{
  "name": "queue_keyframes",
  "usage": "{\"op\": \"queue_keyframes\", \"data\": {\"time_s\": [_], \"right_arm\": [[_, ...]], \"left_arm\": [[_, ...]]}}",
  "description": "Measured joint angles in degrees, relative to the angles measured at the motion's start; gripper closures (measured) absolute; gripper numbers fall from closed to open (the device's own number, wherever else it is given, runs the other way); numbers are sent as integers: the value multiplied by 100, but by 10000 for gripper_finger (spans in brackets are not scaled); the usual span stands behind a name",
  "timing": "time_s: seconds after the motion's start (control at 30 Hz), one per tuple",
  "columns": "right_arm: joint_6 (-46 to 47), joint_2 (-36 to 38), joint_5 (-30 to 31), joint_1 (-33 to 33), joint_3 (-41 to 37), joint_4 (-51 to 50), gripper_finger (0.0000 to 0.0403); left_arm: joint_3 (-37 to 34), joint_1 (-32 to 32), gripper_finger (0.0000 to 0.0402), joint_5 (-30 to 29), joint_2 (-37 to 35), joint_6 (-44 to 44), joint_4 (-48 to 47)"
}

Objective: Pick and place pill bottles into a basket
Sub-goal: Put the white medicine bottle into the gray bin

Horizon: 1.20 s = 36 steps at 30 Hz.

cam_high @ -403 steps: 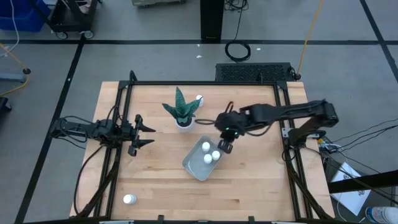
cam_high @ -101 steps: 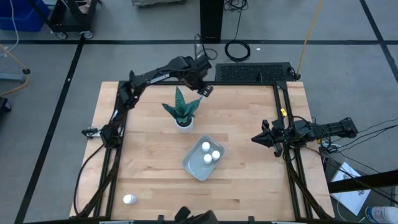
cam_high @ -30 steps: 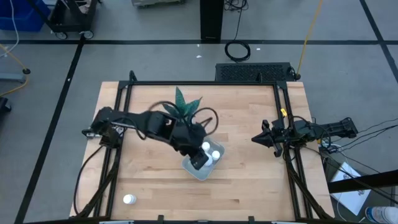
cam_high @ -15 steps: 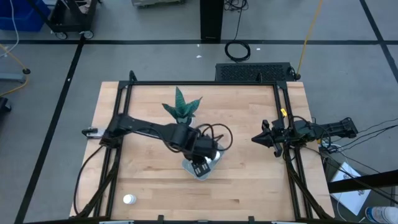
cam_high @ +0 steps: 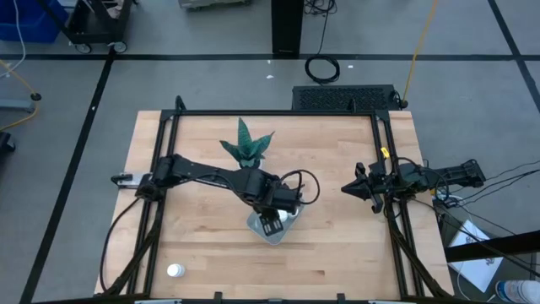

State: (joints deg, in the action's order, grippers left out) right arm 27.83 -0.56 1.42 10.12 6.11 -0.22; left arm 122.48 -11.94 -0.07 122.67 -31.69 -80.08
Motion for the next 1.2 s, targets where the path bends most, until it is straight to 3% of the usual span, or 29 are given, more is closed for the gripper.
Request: {"op": "queue_keyframes", "data": {"time_s": [0.43, 0.6, 1.2], "right_arm": [[1, 0, 1, -1, 0, -3, 394], [0, 0, -1, -1, -1, -1, 394], [1, 0, 0, -2, 0, -1, 394]], "left_arm": [[-493, 73, 237, -39, 11, 303, 167], [-677, 83, 235, 69, -13, 418, 730], [-1535, 316, 236, 212, -4, 760, 1446]]}}
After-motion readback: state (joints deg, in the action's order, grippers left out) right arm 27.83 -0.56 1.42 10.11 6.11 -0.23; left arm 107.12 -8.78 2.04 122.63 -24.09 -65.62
